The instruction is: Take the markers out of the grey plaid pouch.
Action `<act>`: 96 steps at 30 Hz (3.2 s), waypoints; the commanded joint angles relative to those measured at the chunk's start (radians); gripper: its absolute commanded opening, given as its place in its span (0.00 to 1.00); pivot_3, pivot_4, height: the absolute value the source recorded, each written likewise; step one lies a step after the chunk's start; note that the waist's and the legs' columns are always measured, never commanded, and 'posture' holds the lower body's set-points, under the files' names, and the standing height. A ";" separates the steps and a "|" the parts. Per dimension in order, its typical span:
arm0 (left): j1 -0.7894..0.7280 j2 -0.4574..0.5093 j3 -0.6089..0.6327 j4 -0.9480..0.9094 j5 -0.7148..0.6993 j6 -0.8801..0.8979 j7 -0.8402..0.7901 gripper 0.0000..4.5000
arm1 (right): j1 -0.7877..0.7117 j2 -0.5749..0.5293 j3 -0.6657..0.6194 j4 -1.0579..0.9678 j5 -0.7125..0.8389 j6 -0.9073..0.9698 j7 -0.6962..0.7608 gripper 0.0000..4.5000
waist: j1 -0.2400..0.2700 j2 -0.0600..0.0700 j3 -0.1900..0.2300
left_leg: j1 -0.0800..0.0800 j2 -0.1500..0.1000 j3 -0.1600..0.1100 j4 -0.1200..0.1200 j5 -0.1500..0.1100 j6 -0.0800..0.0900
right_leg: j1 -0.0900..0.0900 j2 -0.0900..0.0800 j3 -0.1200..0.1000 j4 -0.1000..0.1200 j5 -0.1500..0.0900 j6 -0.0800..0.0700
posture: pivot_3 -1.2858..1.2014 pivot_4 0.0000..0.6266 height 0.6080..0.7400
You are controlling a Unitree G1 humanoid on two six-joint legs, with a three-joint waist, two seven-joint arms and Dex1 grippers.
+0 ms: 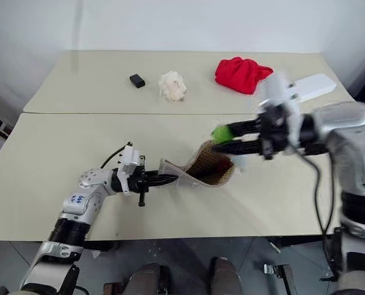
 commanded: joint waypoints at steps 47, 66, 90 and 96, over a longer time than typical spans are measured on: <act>-0.074 -0.064 -0.020 0.085 0.017 -0.032 -0.052 0.00 | -0.279 0.042 0.806 -0.034 -0.634 -0.262 -0.073 0.01 | -0.005 0.005 0.002 | -0.002 -0.001 0.002 0.000 -0.001 0.001 | -0.002 0.000 0.001 -0.002 0.001 0.002 | 0.52 0.24 1.00; -0.061 -0.055 -0.010 0.075 0.010 -0.028 -0.038 0.00 | -0.236 0.070 0.822 -0.066 -0.843 -0.372 -0.022 0.86 | -0.006 0.005 0.002 | -0.002 -0.001 0.002 0.000 -0.001 0.001 | -0.002 0.000 0.000 -0.003 0.001 0.002 | 0.52 0.24 1.00; -0.083 -0.067 -0.014 0.093 0.004 -0.028 -0.047 0.00 | -0.237 0.222 0.920 0.328 -1.091 -0.579 -0.023 1.00 | -0.029 0.005 0.002 | 0.000 -0.001 0.002 0.001 0.000 0.001 | 0.000 0.000 0.000 -0.001 0.001 0.002 | 0.52 0.24 1.00; -0.082 -0.068 -0.010 0.089 -0.002 -0.018 -0.051 0.00 | -0.240 0.242 0.904 0.409 -1.149 -0.591 -0.058 1.00 | -0.030 0.005 0.002 | 0.001 -0.001 0.002 0.001 0.000 0.000 | 0.001 0.000 0.001 0.000 0.001 0.002 | 0.52 0.24 1.00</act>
